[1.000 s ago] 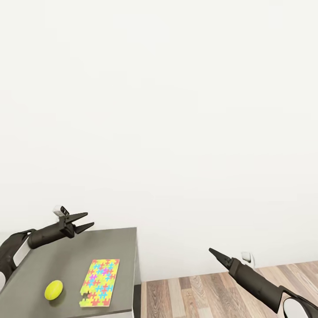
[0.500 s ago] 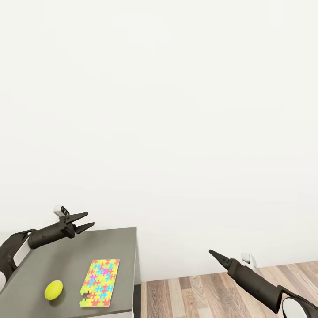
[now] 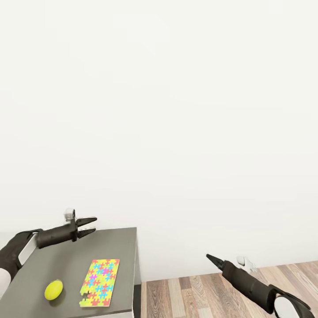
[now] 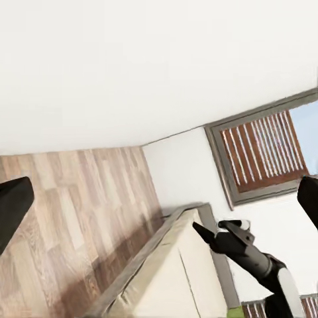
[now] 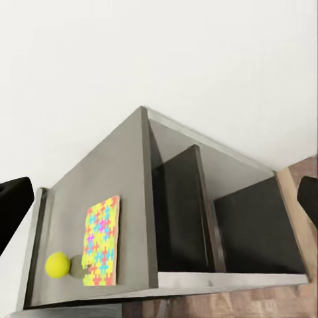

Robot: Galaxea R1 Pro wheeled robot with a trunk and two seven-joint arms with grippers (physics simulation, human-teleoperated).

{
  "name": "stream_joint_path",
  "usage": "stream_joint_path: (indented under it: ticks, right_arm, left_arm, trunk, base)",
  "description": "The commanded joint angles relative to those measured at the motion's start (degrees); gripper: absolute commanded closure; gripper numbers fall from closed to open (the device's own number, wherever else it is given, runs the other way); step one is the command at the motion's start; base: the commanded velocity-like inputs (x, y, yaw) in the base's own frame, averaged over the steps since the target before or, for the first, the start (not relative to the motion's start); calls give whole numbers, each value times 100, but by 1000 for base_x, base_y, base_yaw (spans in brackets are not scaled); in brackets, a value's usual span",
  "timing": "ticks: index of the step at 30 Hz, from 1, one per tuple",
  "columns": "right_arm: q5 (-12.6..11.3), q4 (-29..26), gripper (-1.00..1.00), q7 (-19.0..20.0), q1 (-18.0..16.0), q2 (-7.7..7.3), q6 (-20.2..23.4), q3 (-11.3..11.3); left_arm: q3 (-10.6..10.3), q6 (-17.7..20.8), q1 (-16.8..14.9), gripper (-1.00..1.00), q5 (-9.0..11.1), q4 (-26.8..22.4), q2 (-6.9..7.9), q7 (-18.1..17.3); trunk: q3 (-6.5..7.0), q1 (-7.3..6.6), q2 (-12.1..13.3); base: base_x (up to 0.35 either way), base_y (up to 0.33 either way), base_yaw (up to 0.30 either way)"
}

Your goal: Put all the toys in the child's room - the three board games (two on the bed and one on the table), the two jigsaw puzzles on the table, and the tennis ball on the table - inside the toy box on the table in the child's room.

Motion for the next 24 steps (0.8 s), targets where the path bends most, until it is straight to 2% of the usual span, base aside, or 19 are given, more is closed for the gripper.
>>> stream_joint_path:
  ticks: [1,4,6,7,10,11,12,14,16,19,22,24]
  right_arm:
    - [22,9,-100,-169,-59,47,25,79]
    - [22,123,-100,-569,-282,123,26,274]
    - [24,401,-100,-902,-664,208,29,490]
    - [25,495,-100,-967,-775,234,30,548]
    - [35,1122,-100,-1193,-1366,387,22,892]
    - [37,1213,-100,-1209,-1449,410,21,936]
    - [39,1354,-100,-1235,-1591,447,22,1008]
    - [42,1526,-100,-1262,-1764,486,18,1087]
    - [42,1586,-100,-1268,-1812,496,12,1106]
    - [43,1753,-100,-1269,-1880,504,-59,1131]
    - [43,1801,-100,-1265,-1902,504,-142,1137]
    - [43,1812,-100,-1264,-1913,504,-166,1138]
  left_arm:
    - [12,59,-8,-100,26,-7,-44,385]
    - [22,66,-22,-100,46,-15,-175,1129]
    - [26,70,-39,-100,55,-35,-413,1831]
    - [25,72,-44,-100,55,-62,-486,1995]
    - [-5,161,-56,-100,22,-512,-919,2991]
    - [-9,190,-56,-100,19,-603,-971,3180]
    - [-14,263,-56,-100,17,-790,-1054,3584]
    - [-14,416,-57,-100,23,-1132,-1153,4395]
    - [-15,453,-57,-100,24,-1262,-1193,4784]
    - [-10,473,-53,-100,20,-1435,-1337,5817]
    - [5,418,-49,-100,20,-1478,-1379,6277]
    - [6,402,-48,-100,23,-1519,-1385,6397]
  trunk:
    - [-1,2,-4]
    - [-1,2,-4]
    - [-1,2,-4]
    - [-1,2,-4]
    - [-1,2,-4]
    - [-1,2,-4]
    - [-1,2,-4]
    - [-1,2,-4]
    - [-1,2,-4]
    - [-1,2,-4]
    - [-1,2,-4]
    - [-1,2,-4]
  base:
    - [0,0,0]
    - [0,0,0]
    - [0,0,0]
    - [0,0,0]
    - [0,0,0]
    - [0,0,0]
    - [0,0,0]
    - [0,0,0]
    - [0,0,0]
    - [0,0,0]
    - [0,0,0]
    - [0,0,0]
